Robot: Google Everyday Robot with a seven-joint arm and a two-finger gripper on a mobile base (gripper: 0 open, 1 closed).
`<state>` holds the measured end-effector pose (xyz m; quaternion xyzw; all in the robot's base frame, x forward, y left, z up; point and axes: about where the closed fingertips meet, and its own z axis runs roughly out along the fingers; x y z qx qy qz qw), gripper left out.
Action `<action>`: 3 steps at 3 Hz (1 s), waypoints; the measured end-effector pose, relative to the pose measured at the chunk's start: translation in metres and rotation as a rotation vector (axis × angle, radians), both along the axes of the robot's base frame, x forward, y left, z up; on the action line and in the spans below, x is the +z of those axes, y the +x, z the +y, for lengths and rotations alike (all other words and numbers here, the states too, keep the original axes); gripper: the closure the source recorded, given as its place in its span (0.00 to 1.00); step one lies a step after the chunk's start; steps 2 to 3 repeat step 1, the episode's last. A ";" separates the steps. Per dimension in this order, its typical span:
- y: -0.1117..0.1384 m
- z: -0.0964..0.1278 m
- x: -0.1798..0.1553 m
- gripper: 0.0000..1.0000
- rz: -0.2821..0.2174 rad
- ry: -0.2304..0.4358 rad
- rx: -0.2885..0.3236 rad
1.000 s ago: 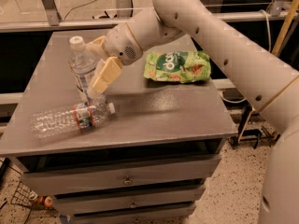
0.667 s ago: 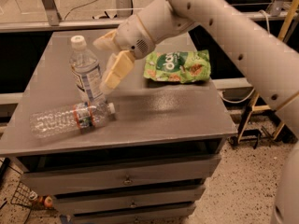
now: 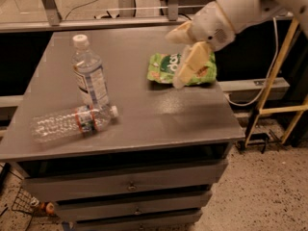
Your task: Move blue plastic bottle near water bottle
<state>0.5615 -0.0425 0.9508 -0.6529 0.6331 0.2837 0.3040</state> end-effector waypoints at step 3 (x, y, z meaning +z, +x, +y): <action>0.001 -0.072 -0.004 0.00 0.002 -0.041 -0.173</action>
Offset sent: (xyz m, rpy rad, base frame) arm 0.0000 0.0000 0.0000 0.0000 0.0000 0.0000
